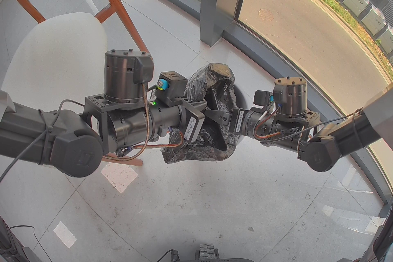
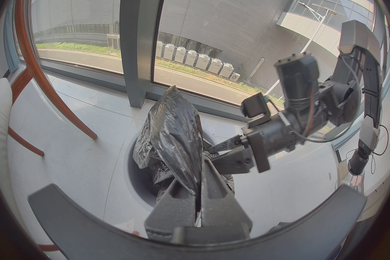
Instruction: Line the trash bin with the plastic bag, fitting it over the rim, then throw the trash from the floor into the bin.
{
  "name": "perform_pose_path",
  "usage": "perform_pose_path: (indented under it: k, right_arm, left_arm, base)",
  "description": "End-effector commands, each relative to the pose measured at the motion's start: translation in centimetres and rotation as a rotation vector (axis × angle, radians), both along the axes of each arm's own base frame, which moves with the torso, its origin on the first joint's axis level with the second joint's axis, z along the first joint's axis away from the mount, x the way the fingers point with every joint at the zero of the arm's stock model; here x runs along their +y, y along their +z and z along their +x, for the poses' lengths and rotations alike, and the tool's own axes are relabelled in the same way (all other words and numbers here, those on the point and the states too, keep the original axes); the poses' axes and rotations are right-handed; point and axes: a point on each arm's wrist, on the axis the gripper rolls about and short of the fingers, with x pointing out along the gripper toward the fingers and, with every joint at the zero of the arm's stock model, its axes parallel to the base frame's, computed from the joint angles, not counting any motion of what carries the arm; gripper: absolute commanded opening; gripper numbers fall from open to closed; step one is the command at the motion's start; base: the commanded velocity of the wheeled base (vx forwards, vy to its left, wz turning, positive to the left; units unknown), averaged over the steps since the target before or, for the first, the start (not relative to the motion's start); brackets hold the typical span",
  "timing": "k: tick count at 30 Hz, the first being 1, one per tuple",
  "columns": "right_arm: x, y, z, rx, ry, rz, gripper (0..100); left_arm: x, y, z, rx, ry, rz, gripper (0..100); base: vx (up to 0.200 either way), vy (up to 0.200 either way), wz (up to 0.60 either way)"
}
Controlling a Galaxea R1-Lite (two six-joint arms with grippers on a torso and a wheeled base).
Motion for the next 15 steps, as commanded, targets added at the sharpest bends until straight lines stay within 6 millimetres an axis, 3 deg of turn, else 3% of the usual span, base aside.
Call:
perform_pose_path:
  k: [1, 15]
  right_arm:
    - [-0.2, -0.9, 1.5, 0.004, -0.023, -0.001, 100]
    - [-1.3, -0.1, 2.3, -0.025, -0.055, 0.015, 100]
  left_arm:
    - [0.3, -0.4, -0.3, 0.011, 0.002, 0.011, 0]
    - [0.7, -0.8, -0.3, 0.021, 0.012, 0.022, 0]
  base:
    - [0.0, 0.0, 0.0]
    - [0.0, 0.0, 0.0]
